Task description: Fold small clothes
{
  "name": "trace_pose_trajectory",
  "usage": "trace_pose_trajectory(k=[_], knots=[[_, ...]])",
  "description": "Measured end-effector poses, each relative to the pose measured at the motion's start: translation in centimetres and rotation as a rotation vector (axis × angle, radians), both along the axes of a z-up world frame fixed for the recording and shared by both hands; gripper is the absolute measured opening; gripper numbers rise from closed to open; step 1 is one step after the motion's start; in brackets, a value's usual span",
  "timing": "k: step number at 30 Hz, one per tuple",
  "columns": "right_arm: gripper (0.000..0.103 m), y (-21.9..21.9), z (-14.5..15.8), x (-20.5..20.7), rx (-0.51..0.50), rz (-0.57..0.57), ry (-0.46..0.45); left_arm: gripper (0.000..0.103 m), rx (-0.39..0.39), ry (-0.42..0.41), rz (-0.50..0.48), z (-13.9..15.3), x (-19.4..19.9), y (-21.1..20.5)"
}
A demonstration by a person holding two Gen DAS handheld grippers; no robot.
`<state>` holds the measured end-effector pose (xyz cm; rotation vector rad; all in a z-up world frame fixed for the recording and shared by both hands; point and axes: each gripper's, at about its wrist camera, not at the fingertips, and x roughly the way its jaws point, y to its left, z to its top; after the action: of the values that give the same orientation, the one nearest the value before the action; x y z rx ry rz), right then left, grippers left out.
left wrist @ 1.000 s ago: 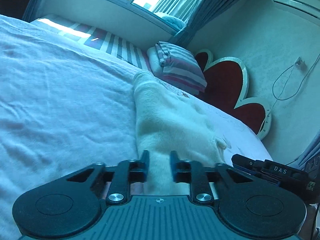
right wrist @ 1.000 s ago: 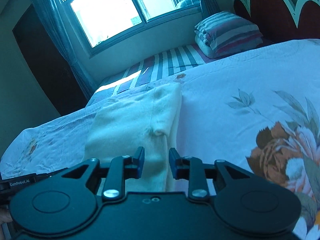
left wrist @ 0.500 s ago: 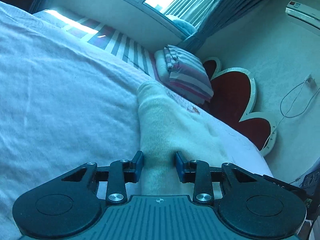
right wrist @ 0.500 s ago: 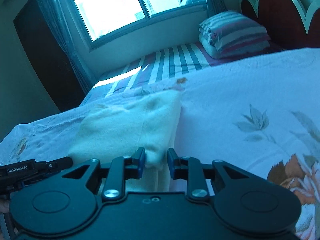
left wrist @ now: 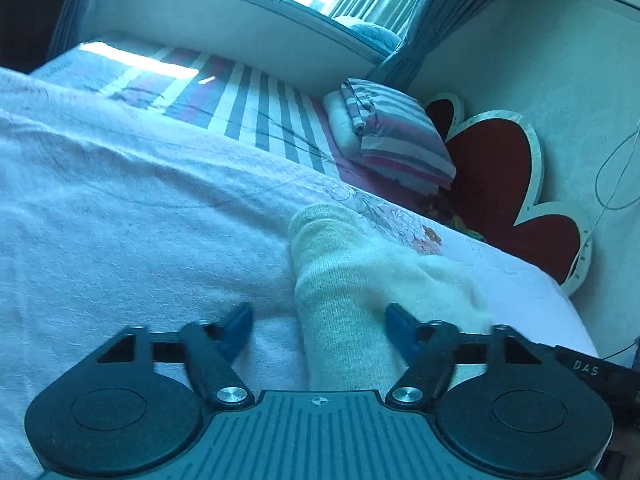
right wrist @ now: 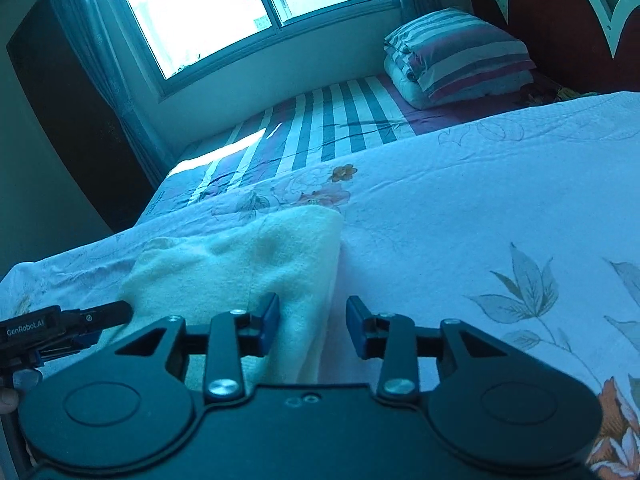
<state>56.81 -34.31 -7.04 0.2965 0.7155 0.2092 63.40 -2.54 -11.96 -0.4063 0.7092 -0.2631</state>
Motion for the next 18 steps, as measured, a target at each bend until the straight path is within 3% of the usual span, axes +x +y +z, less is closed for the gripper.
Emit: trace_pose_trajectory(k=[1, 3, 7, 13, 18], knots=[[0.047, 0.0, 0.2, -0.6, 0.006, 0.004, -0.004, 0.096, 0.023, -0.016, 0.000, 0.3, -0.6, -0.2], [0.051, -0.2, 0.4, -1.6, 0.032, 0.016, -0.006, 0.096, 0.030, -0.017, -0.021, 0.8, -1.6, 0.0], [0.079, -1.0, 1.3, -3.9, 0.081, -0.004, -0.031, 0.103, 0.047, -0.022, -0.012, 1.7, -4.1, 0.4], [0.081, -1.8, 2.3, -6.3, 0.127, -0.032, -0.038, 0.103, 0.049, -0.031, -0.053, 2.7, -7.4, 1.0], [0.079, -3.1, 1.2, -7.2, 0.215, -0.033, 0.002, 0.103, -0.015, 0.003, -0.128, 1.9, -8.7, 1.8]])
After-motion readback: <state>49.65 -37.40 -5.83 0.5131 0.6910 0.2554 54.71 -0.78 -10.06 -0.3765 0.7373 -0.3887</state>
